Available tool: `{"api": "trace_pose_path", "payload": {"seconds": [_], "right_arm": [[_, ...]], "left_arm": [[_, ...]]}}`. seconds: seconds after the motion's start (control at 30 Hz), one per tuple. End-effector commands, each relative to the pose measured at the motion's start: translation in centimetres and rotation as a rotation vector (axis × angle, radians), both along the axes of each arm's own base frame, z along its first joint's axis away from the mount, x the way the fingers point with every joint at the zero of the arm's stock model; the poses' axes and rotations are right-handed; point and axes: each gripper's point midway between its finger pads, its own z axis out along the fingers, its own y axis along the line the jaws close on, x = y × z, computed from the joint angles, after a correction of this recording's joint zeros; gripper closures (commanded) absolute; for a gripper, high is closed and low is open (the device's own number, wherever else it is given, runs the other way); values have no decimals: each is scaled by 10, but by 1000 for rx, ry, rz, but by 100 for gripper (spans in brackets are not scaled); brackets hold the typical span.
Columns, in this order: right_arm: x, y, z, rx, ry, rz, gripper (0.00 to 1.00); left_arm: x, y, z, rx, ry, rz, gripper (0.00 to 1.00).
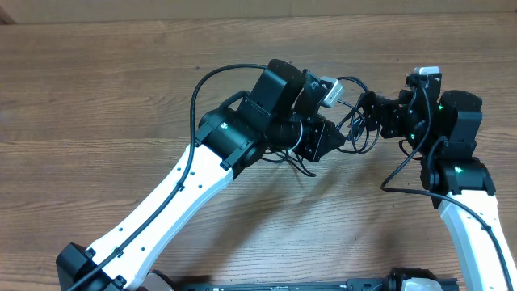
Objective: Untangle cables
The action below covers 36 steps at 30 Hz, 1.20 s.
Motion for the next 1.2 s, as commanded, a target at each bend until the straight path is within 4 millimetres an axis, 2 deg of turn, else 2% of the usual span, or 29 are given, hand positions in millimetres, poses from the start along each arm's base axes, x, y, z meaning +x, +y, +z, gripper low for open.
{"api": "trace_pose_path", "payload": {"seconds": [0.0, 0.23, 0.57, 0.83, 0.93, 1.0, 1.07, 1.17], "right_arm": [[10, -76, -10, -138, 30, -352, 12], [10, -76, -10, -139, 31, -352, 12], [9, -79, -10, -146, 31, -365, 11], [9, -79, -10, -145, 31, -365, 11], [9, -79, -10, -144, 31, -365, 11], [10, -76, -10, -115, 33, -361, 12], [11, -65, -10, -80, 32, -313, 15], [8, -59, -15, 1, 66, -320, 17]], "left_arm": [[-46, -1, 41, -137, 139, -141, 96], [-46, 0, 43, -145, 301, -60, 96], [-53, -1, 49, -169, 356, -85, 96], [-66, -1, 57, -164, 744, 31, 96], [-68, -1, 58, -162, 760, 32, 96], [-62, -1, 55, -158, 742, 62, 96], [-41, 2, 38, -119, 681, 209, 96], [-33, 3, 34, -109, 751, 323, 96]]}}
